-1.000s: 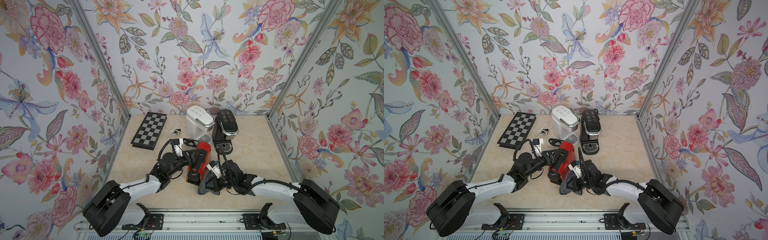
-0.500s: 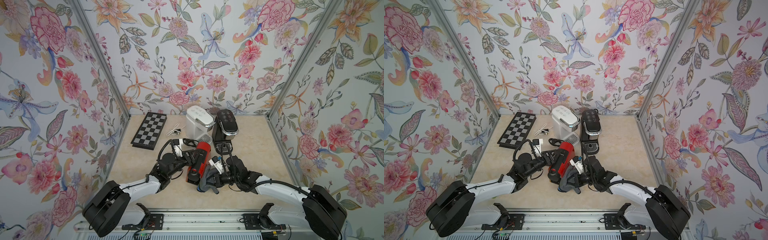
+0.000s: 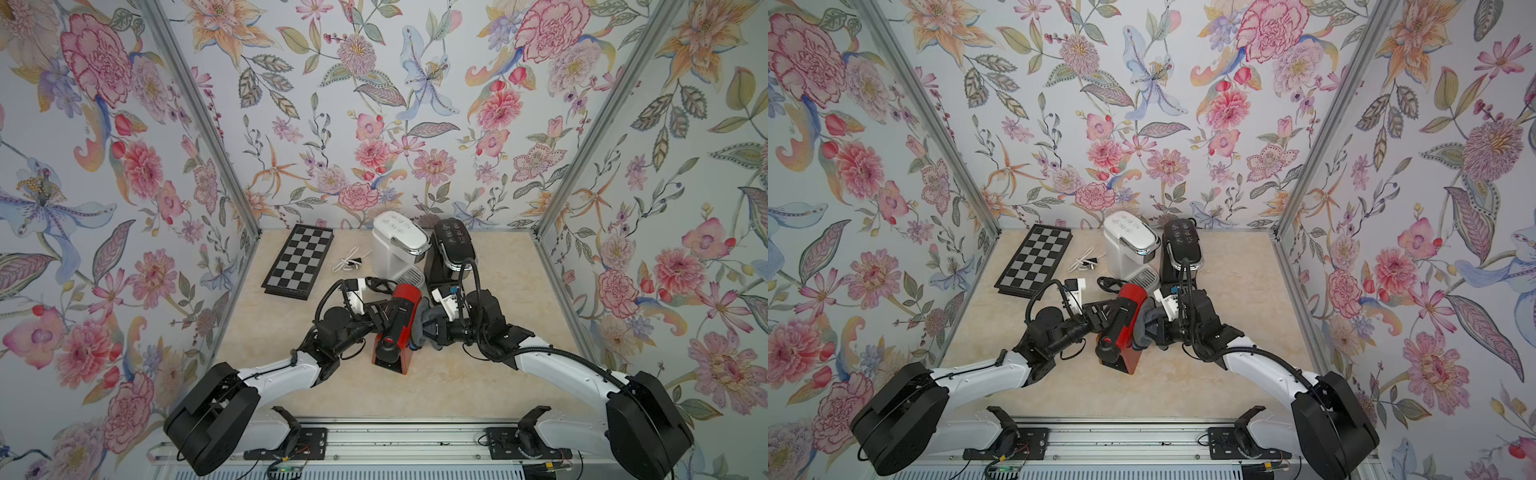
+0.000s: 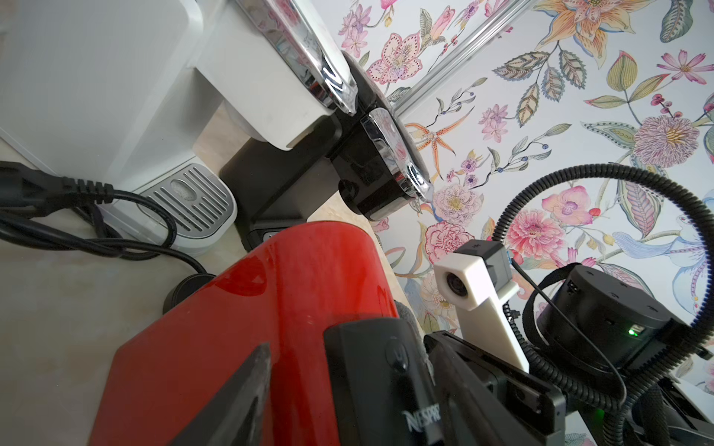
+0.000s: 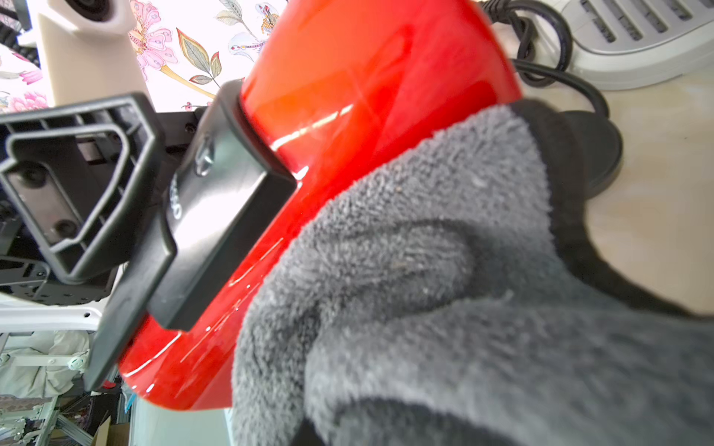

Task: Wipe the surface of a coffee machine
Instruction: Wipe the dirt from the surface of the coffee machine.

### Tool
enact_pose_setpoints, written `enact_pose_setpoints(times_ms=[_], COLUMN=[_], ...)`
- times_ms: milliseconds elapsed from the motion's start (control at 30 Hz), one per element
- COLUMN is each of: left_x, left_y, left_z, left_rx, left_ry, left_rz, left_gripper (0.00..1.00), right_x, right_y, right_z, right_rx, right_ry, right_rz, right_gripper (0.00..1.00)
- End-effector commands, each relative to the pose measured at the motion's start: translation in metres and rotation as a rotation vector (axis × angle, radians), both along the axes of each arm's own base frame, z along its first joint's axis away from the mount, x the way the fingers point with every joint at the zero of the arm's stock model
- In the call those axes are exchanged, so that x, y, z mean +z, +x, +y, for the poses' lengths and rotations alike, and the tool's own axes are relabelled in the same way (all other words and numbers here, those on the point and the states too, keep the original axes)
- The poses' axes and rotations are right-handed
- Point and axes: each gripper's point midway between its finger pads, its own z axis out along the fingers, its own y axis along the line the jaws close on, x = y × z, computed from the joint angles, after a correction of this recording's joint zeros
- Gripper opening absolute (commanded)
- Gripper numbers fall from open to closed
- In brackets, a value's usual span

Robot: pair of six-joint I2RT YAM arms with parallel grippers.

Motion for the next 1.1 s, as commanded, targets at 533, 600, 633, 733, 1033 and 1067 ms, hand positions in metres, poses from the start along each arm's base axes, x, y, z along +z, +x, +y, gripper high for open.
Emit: enact_pose_setpoints(times_ms=[533,600,633,733,1033,1067], left_x=[-0.013,-0.009,-0.007,-0.005,-0.007,-0.007], left_y=[-0.01,-0.01,-0.011,-0.012,-0.018,-0.018], left_z=[0.021,0.033,0.038,0.055,0.066,0.065], left_rx=[0.058,0.098,0.115,0.167,0.193,0.188], left_ry=[0.031,0.012,0.005,0.012,0.042,0.042], left_rz=[0.028,0.02,0.016,0.013,0.01,0.011], left_gripper=[0.66,0.67,0.67,0.66,0.66,0.66], right_x=[0.097,0.099,0.102,0.107,0.091,0.088], right_y=[-0.046,-0.049,-0.05,-0.053,-0.036,-0.031], right_z=[0.045,0.05,0.052,0.058,0.066,0.067], right_rx=[0.199,0.215,0.219,0.235,0.219,0.211], right_ry=[0.072,0.074,0.075,0.077,-0.042,-0.052], right_rz=[-0.233,-0.24,-0.246,-0.257,-0.271,-0.264], right_gripper=[0.0,0.0,0.0,0.0,0.0,0.0])
